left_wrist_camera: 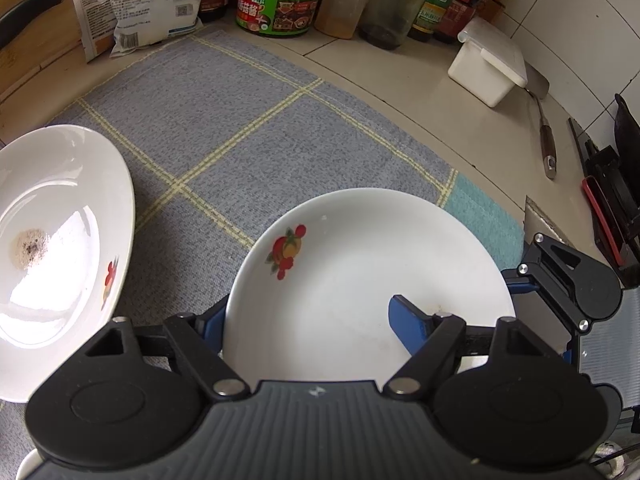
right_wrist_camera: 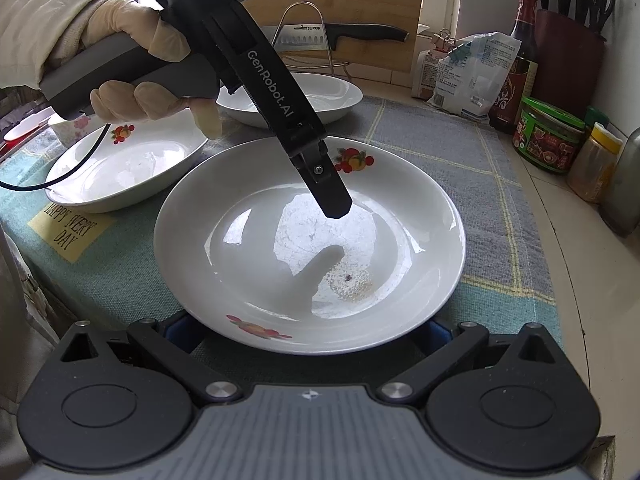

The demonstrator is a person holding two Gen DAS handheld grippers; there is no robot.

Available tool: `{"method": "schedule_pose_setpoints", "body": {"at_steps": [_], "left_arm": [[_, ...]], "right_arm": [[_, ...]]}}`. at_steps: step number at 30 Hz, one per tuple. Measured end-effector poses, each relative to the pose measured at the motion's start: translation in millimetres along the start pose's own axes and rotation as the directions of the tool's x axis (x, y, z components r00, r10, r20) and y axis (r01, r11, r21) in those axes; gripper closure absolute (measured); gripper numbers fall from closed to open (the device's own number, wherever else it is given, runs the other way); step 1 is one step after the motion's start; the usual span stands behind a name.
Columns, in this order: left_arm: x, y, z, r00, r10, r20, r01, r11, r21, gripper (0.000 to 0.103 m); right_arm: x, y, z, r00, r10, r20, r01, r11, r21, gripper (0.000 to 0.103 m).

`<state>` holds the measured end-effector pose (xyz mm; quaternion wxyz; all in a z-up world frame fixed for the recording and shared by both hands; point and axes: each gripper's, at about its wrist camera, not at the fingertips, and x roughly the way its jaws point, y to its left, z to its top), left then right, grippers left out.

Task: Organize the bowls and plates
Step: 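Lift the plate with the left tool and carry it toward the green jar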

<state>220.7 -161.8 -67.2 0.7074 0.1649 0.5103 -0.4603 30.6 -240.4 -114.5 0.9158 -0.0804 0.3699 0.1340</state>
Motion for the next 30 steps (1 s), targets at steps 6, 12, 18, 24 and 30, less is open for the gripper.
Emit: {"method": "schedule_pose_setpoints", "body": {"at_steps": [6, 12, 18, 24, 30], "left_arm": [[-3.8, -1.7, 0.8, 1.000, 0.000, 0.014, 0.000, 1.000, -0.007, 0.024], [-9.8, -1.7, 10.7, 0.999, 0.005, 0.039, -0.004, 1.000, -0.015, 0.024], [-10.1, 0.8, 31.3, 0.998, 0.017, 0.068, -0.014, 0.999, -0.035, 0.024], [-3.4, 8.2, 58.3, 0.995, 0.025, 0.092, -0.019, 0.998, -0.058, 0.024], [7.3, 16.6, 88.2, 0.992, 0.034, 0.121, -0.026, 0.997, -0.068, 0.024]], "right_arm": [[-0.1, 3.4, 1.3, 1.000, -0.013, -0.017, 0.013, 1.000, -0.019, 0.000], [-1.9, -2.4, 6.8, 1.000, 0.002, -0.017, -0.002, 1.000, -0.010, 0.000], [0.7, -20.0, 17.8, 1.000, 0.015, -0.005, -0.015, 1.000, -0.010, 0.000], [12.2, -43.6, 27.7, 1.000, 0.018, -0.002, -0.018, 0.999, -0.032, 0.000], [28.4, -70.9, 36.8, 1.000, 0.020, -0.003, -0.020, 0.999, -0.037, 0.000]]}}
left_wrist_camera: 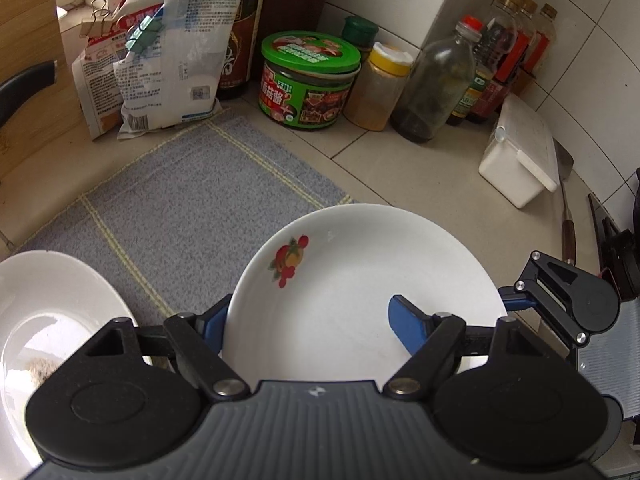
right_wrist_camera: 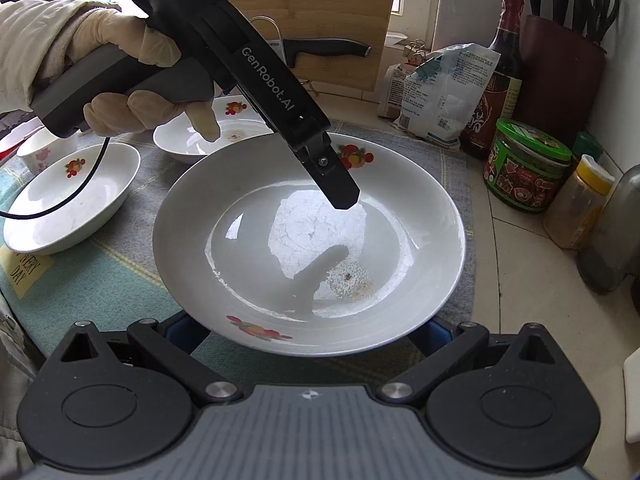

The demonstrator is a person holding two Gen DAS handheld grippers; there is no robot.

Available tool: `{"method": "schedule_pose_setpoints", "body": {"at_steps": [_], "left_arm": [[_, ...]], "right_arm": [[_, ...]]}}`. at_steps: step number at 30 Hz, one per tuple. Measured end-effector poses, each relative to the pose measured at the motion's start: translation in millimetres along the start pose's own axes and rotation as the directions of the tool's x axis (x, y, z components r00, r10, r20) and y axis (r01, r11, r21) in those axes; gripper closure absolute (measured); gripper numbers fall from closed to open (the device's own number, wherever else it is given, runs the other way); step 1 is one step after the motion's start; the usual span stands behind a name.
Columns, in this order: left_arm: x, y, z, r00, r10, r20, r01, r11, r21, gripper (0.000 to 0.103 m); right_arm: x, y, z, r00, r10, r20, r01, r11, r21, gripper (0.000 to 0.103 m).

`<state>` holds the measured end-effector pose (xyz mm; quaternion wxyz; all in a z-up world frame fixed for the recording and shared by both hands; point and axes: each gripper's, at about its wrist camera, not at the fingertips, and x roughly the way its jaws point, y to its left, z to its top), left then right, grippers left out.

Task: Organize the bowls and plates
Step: 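Lift the plate with the left tool and carry it toward the green jar, then lower the plate onto the towel and open the left tool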

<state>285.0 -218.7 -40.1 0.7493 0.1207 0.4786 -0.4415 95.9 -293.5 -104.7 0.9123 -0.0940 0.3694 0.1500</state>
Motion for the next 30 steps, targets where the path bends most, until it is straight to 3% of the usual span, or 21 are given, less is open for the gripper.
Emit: {"method": "schedule_pose_setpoints", "body": {"at_steps": [12, 30], "left_arm": [[32.3, 17.7, 36.8, 0.999, 0.026, 0.031, -0.026, 1.000, -0.004, 0.024], [60.2, 32.8, 45.6, 0.999, 0.032, 0.026, -0.031, 0.999, -0.022, 0.024]], "right_arm": [[34.8, -42.2, 15.3, 1.000, 0.002, 0.004, -0.002, 1.000, -0.006, 0.000], [63.9, -63.1, 16.9, 1.000, -0.002, -0.019, 0.003, 1.000, 0.016, 0.000]]}}
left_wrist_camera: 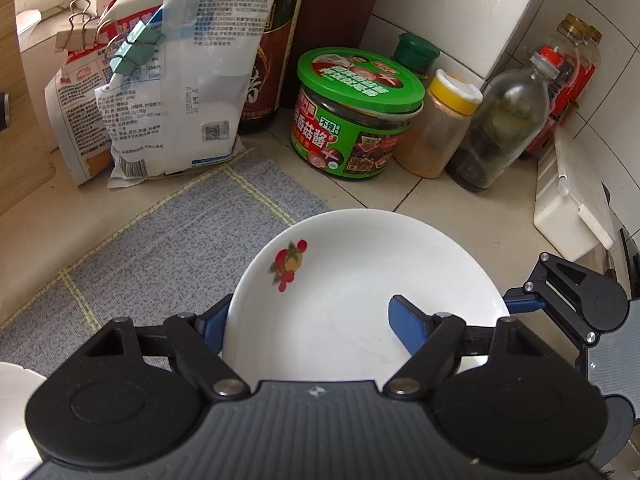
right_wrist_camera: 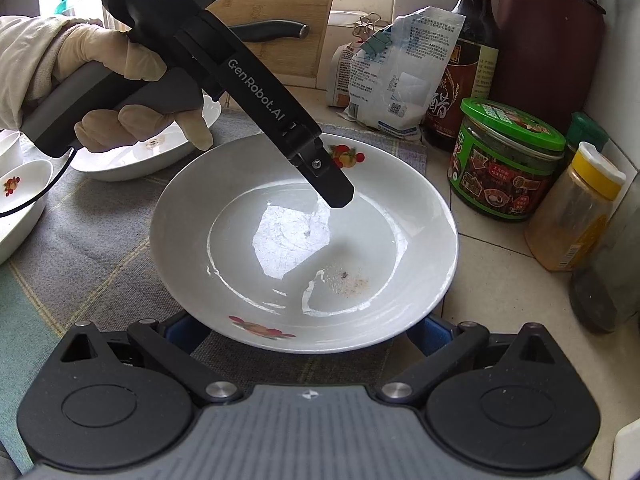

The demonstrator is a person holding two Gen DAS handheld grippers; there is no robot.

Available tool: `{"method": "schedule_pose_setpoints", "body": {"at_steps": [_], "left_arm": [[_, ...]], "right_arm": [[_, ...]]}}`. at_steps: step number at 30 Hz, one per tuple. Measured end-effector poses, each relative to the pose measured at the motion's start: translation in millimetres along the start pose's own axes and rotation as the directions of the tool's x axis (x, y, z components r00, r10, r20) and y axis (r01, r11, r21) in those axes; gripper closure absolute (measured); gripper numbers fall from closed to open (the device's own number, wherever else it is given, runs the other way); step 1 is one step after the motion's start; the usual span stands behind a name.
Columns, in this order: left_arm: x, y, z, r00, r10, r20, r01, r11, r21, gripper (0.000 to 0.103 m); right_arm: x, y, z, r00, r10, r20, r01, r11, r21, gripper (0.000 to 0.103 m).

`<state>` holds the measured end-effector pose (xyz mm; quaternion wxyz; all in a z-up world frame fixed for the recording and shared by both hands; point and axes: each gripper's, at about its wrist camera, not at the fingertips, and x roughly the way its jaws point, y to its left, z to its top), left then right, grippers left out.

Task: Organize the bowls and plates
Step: 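Lower the plate onto the towel and open the left tool, then move the right tool to another white fruit-decal plate's rim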

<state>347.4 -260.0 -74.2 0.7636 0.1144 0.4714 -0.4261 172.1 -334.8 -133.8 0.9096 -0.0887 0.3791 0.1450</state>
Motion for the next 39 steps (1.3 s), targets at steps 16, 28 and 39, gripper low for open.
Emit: {"method": "schedule_pose_setpoints", "body": {"at_steps": [16, 28, 39], "left_arm": [[-34.5, -14.4, -4.2, 0.994, 0.073, 0.077, -0.076, 0.997, 0.033, 0.013], [-119.6, -55.3, -49.3, 0.946, 0.222, 0.234, -0.233, 0.972, 0.016, 0.008], [-169.5, -72.6, -144.7, 0.884, 0.400, 0.242, -0.373, 0.916, -0.149, 0.008]], "right_arm": [[-14.1, 7.8, -7.5, 1.000, -0.019, 0.020, 0.018, 0.999, 0.047, 0.000], [-51.5, 40.3, -12.5, 0.991, -0.104, 0.089, 0.082, 0.972, 0.222, 0.000], [-49.8, 79.2, -11.2, 0.996, -0.030, 0.078, 0.012, 0.974, 0.226, 0.000]]}}
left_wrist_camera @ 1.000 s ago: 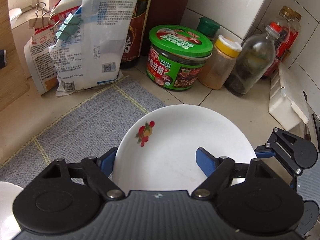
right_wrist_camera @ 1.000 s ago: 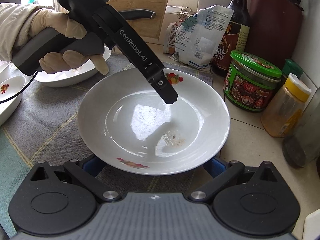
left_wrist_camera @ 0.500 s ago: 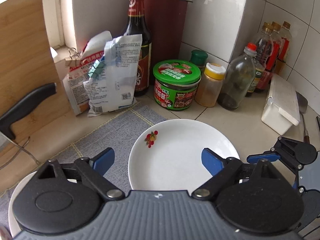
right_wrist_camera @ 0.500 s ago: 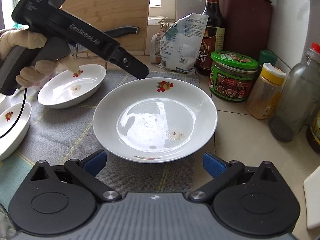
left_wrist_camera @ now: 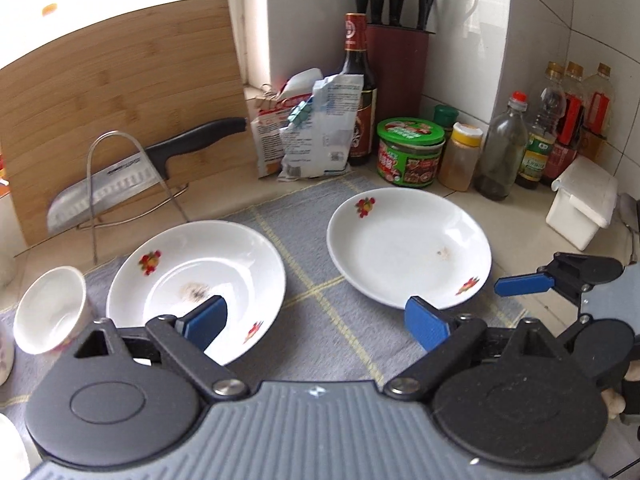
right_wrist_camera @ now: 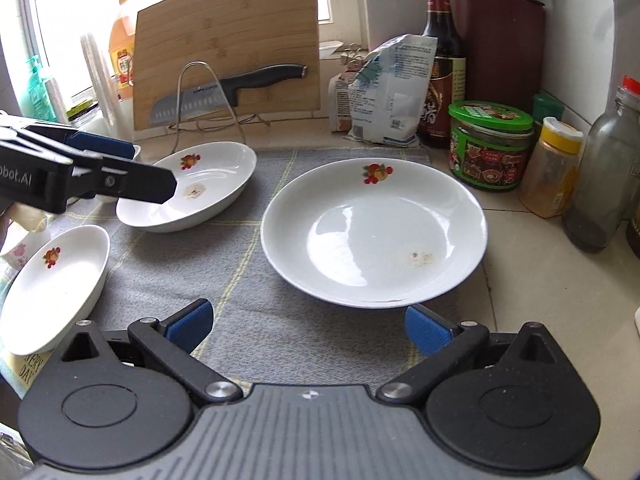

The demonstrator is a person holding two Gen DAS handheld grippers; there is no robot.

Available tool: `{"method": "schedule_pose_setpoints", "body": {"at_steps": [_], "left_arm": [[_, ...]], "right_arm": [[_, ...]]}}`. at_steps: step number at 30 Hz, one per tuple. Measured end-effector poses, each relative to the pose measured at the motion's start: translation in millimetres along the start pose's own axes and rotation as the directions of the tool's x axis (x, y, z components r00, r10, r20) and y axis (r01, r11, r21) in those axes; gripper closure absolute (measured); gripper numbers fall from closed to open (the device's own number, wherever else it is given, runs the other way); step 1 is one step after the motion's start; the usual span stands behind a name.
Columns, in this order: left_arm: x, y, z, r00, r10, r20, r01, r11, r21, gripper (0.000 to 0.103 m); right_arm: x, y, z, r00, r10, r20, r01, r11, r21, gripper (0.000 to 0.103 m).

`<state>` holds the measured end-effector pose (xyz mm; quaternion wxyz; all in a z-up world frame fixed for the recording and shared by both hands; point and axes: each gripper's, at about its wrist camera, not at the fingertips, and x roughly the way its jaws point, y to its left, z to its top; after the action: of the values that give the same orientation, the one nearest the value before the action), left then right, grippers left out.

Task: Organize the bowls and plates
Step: 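Move the right tool to another white fruit-decal plate's rim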

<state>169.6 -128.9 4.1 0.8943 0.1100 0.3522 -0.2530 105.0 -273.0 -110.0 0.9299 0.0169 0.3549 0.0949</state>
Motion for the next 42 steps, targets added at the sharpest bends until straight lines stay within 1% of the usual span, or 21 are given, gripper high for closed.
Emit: {"method": "schedule_pose_setpoints", "body": {"at_steps": [4, 7, 10, 14, 20, 25, 32, 35, 39, 42], "left_arm": [[-17.5, 10.1, -26.1, 0.999, 0.035, -0.007, -0.035, 0.999, -0.026, 0.008], [-31.5, 17.4, -46.1, 0.998, 0.070, -0.003, -0.070, 0.997, -0.017, 0.008], [-45.1, 25.6, -61.7, 0.997, 0.075, -0.003, -0.075, 0.997, -0.013, 0.008], [-65.0, 39.9, -78.3, 0.997, 0.076, 0.006, -0.076, 0.997, -0.022, 0.008], [-85.9, 66.7, -101.2, 0.997, 0.074, -0.004, -0.074, 0.997, -0.033, 0.008], [-101.9, 89.7, -122.7, 0.998, 0.057, -0.014, -0.058, 0.997, -0.045, 0.008], [-116.2, 120.5, -156.8, 0.998, 0.029, -0.061, -0.033, 0.997, -0.068, 0.008], [-113.8, 129.6, -171.8, 0.996, -0.012, -0.086, 0.006, 0.998, -0.070, 0.008], [-104.1, 133.1, -183.9, 0.994, -0.029, -0.109, 0.024, 0.999, -0.043, 0.008], [-94.4, 132.3, -188.6, 0.993, -0.052, -0.109, 0.051, 0.999, -0.018, 0.008]], "right_arm": [[0.7, 17.7, -0.4, 0.999, 0.032, -0.011, -0.032, 0.999, 0.001, 0.000], [3.6, 34.6, 0.2, 0.998, 0.054, -0.023, -0.055, 0.998, -0.009, 0.000], [6.1, 54.1, -1.1, 0.998, 0.057, -0.034, -0.058, 0.998, -0.033, 0.000], [5.2, 80.9, -1.9, 0.997, 0.066, -0.042, -0.067, 0.997, -0.038, 0.000], [5.6, 117.6, -5.4, 0.996, 0.065, -0.055, -0.068, 0.997, -0.048, 0.000], [12.0, 140.2, -9.9, 0.994, 0.075, -0.078, -0.078, 0.996, -0.031, 0.000], [26.9, 164.0, -9.0, 0.987, 0.114, -0.114, -0.113, 0.993, 0.018, 0.000], [33.3, 174.9, -9.1, 0.982, 0.126, -0.138, -0.123, 0.992, 0.029, 0.000], [35.8, 188.3, -9.5, 0.980, 0.123, -0.158, -0.120, 0.992, 0.025, 0.000], [36.4, 193.0, -11.0, 0.977, 0.124, -0.174, -0.119, 0.992, 0.038, 0.000]]}}
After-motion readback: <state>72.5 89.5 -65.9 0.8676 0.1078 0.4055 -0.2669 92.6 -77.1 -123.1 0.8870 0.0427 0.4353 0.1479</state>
